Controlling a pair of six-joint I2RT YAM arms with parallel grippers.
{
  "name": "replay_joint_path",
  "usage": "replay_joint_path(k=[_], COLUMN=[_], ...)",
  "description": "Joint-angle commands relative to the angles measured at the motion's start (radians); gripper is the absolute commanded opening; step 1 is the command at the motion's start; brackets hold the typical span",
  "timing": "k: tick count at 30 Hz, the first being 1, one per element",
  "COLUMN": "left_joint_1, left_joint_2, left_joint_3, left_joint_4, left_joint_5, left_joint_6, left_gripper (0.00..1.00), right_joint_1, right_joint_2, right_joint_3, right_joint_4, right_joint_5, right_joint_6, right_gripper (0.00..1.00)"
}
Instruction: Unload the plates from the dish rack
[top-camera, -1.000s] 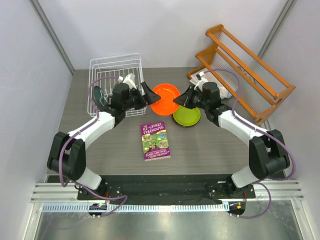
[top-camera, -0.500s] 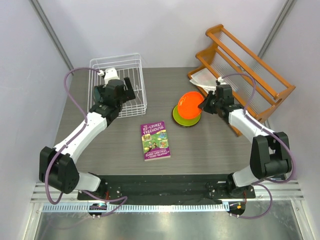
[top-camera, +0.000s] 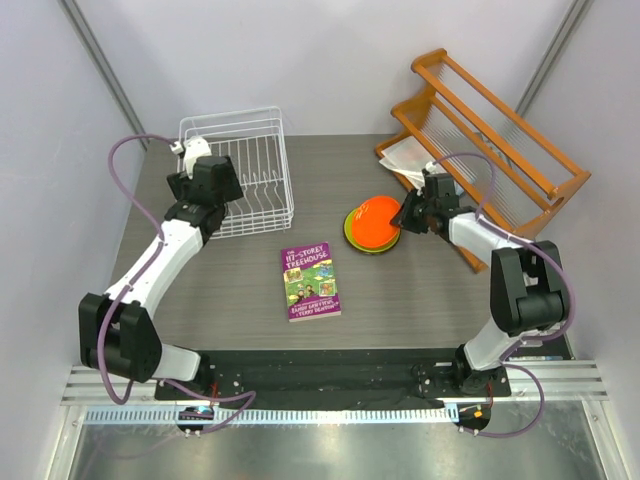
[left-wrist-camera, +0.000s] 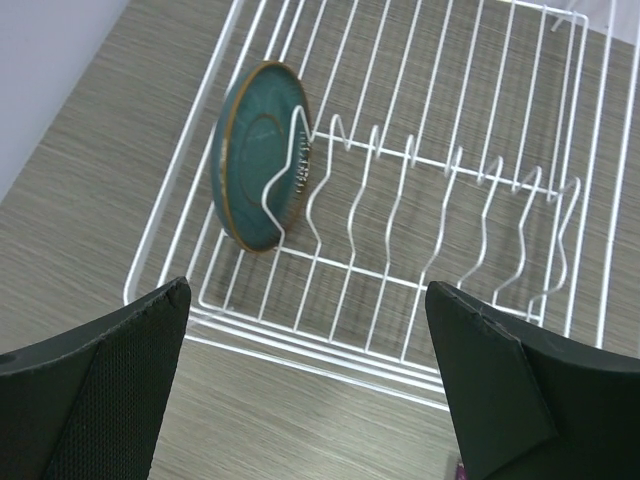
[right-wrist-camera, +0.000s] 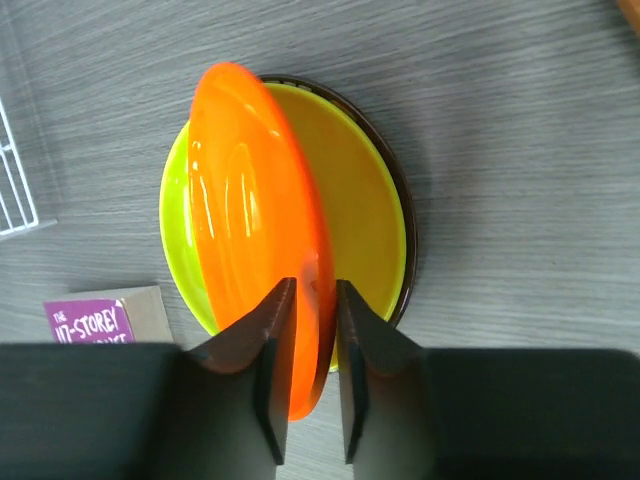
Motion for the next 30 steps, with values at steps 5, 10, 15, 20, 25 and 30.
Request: replay_joint_path(k=[5,10,15,20,25,30], left_joint_1=[0.067,0.105,0.112,0.125,0.150,0.173], left_joint_2=[0.008,0.034,0.045,0.070,0.102,0.151], left_joint_3=[0.019,0.025,0.026,0.036,0.043,0.046], left_joint_4=[0.013,0.012,0.018,0.016,0.019,0.084], left_joint_5=[0.014,0.037,0.043,0.041,0.035,0.018], left_joint_6=[0.002,-0.010,-0.012,-0.012,-0.007,0.005], left_gripper=[1.00,0.99,0.99,1.00,1.00,1.00], right_joint_1=[0.002,0.005,0.012,0.017,0.018,0.017], right_joint_2=[0.040,0.028,-0.006,0.003,-0.003,-0.029], right_joint_3=[0.059,0.085,0.121,0.139,0.132,0.122], right_joint_4=[-0.001,-0.083,-0.156,-0.173,-0.171,-0.154], right_joint_5=[-0.051,-0.005,0.061,0.054,0.100,0.101], right_joint_6=[-0.024,-0.059,-0.108,-0.123,-0.125,-0.125], right_gripper=[0.43,0.65,0.73,0.73,0.73,0.74])
